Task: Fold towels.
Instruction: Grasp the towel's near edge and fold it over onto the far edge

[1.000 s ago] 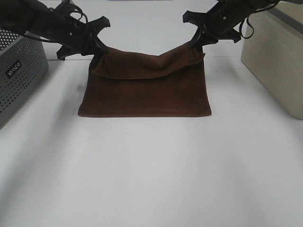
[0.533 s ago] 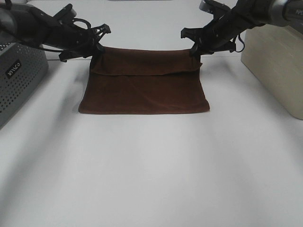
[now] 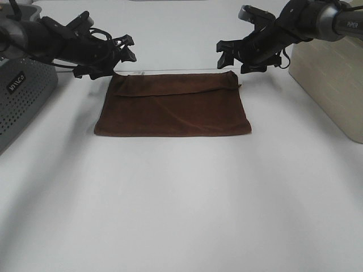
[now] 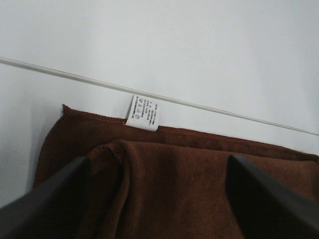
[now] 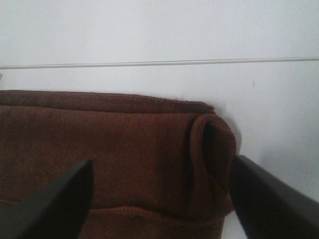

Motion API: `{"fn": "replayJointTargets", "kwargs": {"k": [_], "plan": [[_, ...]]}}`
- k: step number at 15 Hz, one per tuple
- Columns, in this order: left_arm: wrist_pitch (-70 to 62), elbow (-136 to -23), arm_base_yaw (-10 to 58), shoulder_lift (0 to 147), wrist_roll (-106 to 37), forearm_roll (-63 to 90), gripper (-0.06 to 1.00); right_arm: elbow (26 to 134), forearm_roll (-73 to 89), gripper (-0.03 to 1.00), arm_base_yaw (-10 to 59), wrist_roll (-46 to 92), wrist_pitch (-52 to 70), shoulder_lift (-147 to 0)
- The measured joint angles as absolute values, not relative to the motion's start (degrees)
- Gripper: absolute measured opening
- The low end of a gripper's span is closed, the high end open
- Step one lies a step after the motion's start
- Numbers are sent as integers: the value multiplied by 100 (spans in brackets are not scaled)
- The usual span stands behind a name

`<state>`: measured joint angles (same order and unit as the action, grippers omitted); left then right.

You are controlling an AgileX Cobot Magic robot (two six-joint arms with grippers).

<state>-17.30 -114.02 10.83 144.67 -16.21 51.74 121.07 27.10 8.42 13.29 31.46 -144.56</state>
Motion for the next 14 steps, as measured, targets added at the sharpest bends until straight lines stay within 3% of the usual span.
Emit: {"fn": "replayJointTargets", "kwargs": {"k": [1, 3, 11, 14], "plan": [[-1839, -11402, 1077, 14450, -1627, 4945, 83, 12107, 2704, 79, 842, 1329, 3243, -14421], [-2183, -11402, 1049, 14318, -1610, 4349, 87, 12107, 2687, 84, 842, 1324, 3816, -14278], [-4801, -11373, 630, 14015, -762, 3999, 88, 12124, 2641, 84, 842, 751, 6320, -13814], [-4595, -10411, 642, 13545, -567, 4011, 87, 12124, 2532, 84, 842, 504, 6904, -13740]]}}
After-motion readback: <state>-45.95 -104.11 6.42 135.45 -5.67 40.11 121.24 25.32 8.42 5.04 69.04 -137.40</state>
